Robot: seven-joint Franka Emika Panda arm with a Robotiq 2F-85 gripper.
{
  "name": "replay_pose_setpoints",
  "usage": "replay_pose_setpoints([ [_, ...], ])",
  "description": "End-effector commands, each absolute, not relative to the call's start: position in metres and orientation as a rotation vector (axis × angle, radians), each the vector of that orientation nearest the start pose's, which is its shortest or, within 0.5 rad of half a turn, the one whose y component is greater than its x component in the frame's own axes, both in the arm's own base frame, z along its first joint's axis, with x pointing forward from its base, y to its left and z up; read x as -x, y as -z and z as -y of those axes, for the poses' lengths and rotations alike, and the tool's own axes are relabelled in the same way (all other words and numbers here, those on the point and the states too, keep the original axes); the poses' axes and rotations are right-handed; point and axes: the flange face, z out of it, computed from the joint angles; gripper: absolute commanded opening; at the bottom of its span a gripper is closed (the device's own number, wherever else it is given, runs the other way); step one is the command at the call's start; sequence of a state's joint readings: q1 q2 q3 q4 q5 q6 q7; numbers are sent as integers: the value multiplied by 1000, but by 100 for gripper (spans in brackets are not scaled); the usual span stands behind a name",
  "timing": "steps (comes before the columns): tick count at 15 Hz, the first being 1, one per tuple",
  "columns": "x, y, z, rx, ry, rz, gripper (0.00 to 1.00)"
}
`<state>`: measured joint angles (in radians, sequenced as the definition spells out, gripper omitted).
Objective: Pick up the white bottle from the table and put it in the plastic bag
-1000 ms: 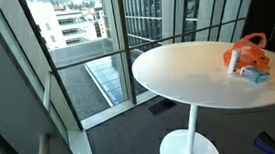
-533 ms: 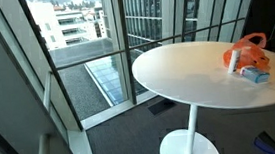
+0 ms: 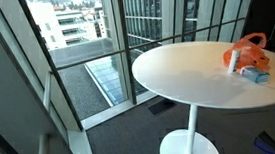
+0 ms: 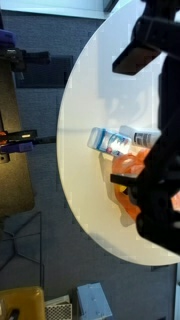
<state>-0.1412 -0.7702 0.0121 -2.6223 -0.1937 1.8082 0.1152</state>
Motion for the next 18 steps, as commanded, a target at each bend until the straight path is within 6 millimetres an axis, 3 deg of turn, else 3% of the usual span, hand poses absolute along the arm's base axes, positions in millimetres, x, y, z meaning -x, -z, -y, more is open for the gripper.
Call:
replay_pose_setpoints([
  [1,-338,-488,69,3269,-74,-408,100],
  [8,-385,-474,94,3152,-93,-503,100],
  [18,-449,-422,124,3090,-240,-564,100],
])
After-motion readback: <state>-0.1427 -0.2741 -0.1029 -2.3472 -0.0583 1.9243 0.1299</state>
